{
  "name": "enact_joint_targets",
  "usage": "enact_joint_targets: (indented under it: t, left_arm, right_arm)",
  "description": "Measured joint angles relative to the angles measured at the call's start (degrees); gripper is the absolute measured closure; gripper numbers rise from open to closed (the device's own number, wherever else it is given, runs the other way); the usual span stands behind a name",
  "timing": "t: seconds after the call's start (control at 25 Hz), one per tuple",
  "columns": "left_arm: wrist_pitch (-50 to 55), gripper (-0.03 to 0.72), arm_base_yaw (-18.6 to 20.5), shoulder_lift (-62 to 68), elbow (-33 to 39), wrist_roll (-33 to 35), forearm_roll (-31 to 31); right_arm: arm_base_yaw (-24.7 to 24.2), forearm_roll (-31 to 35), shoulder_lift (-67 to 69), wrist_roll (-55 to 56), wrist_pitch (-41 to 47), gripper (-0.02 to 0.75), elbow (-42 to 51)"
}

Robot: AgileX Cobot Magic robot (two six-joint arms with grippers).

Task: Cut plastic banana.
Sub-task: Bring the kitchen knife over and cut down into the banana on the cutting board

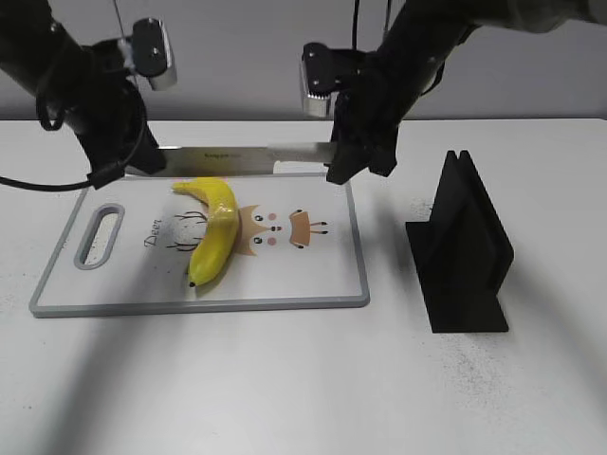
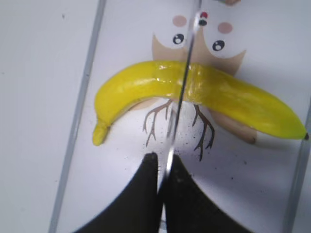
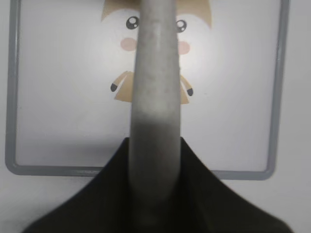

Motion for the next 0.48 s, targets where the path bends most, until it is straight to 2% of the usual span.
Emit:
enact_joint_targets:
  t: [0.48]
  left_arm:
    - [1.4,0.688,0.0,-5.2,0.0,-0.2,-0.1]
  right_arm:
    - [0.1,-0.4,-3.2,0.1,3.5,0.576,-3.5]
